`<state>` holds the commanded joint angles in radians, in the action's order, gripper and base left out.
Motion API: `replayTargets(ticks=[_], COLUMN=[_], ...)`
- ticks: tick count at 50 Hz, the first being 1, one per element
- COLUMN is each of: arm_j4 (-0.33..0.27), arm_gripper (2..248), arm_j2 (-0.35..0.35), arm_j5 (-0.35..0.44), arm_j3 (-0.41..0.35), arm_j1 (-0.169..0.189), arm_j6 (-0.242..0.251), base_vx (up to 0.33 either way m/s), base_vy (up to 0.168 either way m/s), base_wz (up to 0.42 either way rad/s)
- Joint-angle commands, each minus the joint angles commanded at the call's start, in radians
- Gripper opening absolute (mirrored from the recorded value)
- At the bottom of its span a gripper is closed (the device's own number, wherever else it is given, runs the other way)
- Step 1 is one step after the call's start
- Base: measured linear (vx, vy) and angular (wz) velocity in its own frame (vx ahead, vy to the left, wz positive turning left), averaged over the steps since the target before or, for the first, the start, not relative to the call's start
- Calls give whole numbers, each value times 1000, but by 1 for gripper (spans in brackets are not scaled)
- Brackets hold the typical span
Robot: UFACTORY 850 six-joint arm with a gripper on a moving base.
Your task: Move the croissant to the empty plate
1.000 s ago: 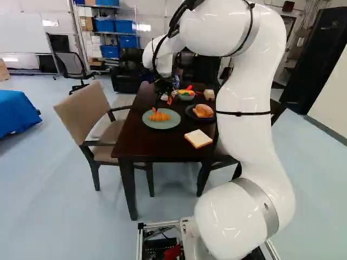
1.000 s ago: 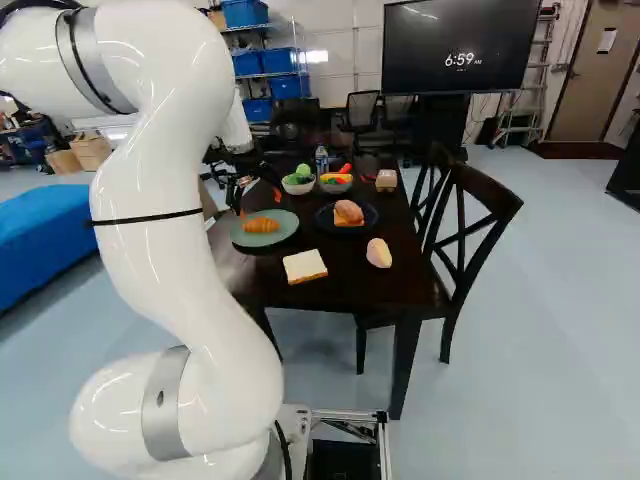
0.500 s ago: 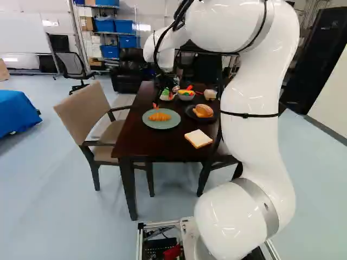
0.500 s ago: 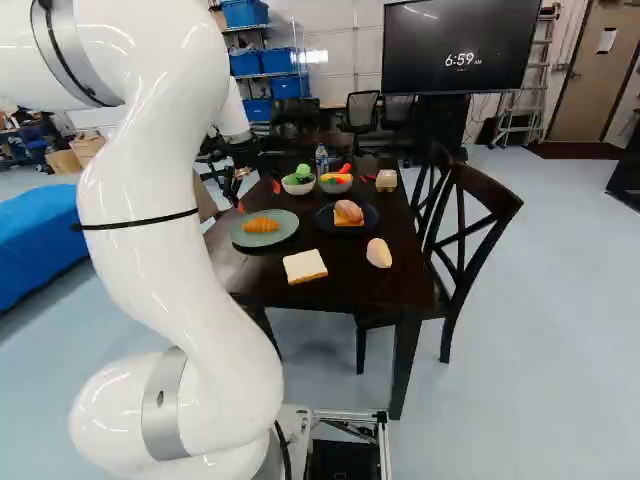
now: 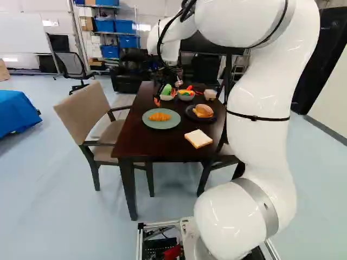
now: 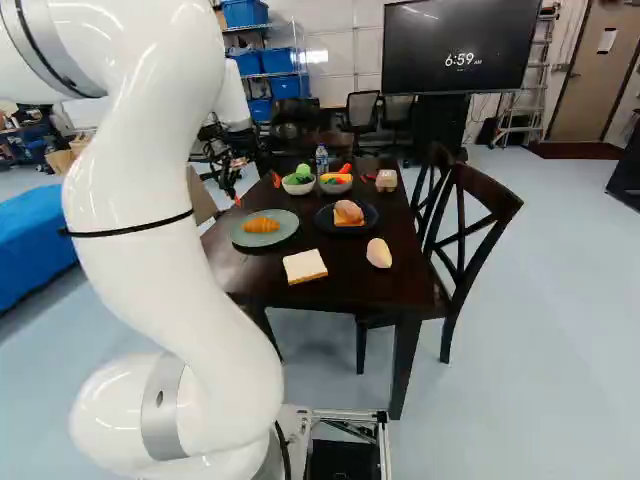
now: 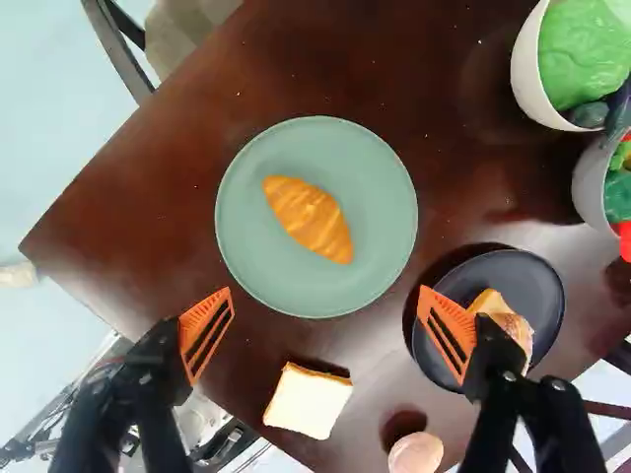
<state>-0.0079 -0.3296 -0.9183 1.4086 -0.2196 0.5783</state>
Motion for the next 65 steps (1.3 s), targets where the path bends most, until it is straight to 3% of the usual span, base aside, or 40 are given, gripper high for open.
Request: replayTargets(ticks=[32, 65], arm_j4=[23, 22], arm_gripper=[247, 247], arm_j2=[29, 60], arm_j5=[-24, 73], arm_j3=[-6, -77], arm_j1=[6, 17], arm_j6=[-2, -32], base_vx=[0, 0], base_vy=[0, 0], base_wz=[0, 0])
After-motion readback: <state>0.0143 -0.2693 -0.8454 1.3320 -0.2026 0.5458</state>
